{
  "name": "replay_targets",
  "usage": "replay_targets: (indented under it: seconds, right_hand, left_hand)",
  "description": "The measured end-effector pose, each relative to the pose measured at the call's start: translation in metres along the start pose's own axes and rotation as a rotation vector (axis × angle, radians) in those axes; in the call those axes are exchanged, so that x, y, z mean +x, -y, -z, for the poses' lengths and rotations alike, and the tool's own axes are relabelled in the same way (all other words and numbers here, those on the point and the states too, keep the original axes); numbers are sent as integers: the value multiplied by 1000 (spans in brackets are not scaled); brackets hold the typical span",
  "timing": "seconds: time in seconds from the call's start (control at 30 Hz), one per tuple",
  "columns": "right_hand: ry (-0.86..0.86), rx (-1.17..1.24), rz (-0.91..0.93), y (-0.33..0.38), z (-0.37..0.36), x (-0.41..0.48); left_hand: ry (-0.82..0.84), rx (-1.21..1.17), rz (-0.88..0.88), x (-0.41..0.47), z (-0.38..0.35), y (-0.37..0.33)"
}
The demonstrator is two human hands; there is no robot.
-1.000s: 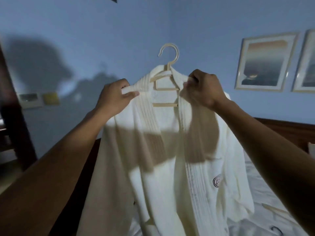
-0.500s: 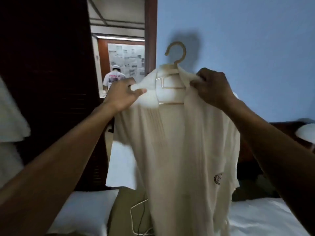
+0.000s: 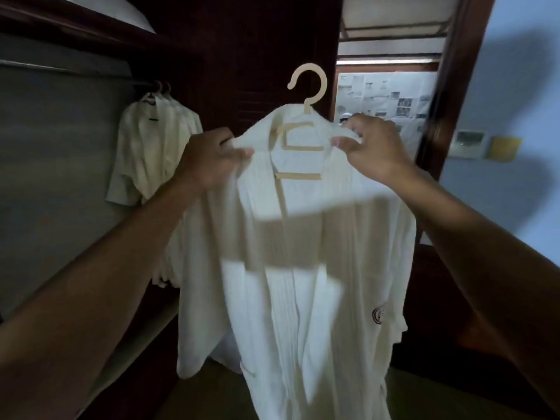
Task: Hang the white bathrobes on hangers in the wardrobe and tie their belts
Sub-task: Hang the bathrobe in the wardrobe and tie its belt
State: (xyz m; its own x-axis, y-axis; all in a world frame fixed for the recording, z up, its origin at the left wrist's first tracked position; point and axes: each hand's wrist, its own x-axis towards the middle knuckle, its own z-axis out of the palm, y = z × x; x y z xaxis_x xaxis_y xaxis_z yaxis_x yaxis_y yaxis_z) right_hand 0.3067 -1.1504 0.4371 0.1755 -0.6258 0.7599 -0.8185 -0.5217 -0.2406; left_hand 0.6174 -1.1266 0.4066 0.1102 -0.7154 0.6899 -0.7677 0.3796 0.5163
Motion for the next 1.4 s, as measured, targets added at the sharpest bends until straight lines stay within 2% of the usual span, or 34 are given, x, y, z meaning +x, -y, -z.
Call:
replay_targets:
  seconds: [0.13, 0.37, 0.63, 0.83, 1.0, 1.13, 1.4]
  right_hand:
    - [28, 89, 17, 41, -68, 51]
    - [85, 236, 60, 91, -168, 120]
    - [167, 353, 176, 132, -286, 193]
    - [173, 402, 275, 144, -390, 265]
    - [178, 428, 277, 153, -476, 328]
    - [183, 450, 261, 162, -532, 366]
    - [195, 468, 261, 182, -615, 427]
  left_hand:
    - [-11, 147, -19, 42, 33, 70]
    - [-81, 263, -27, 93, 80, 170]
    - [-181, 255, 46, 137, 108, 275]
    - [-216, 363, 136, 183, 106, 357]
    - [-206, 383, 277, 234, 100, 431]
    - [-363, 446, 296, 264, 84, 475]
    - [-362, 343, 284, 327, 45, 534]
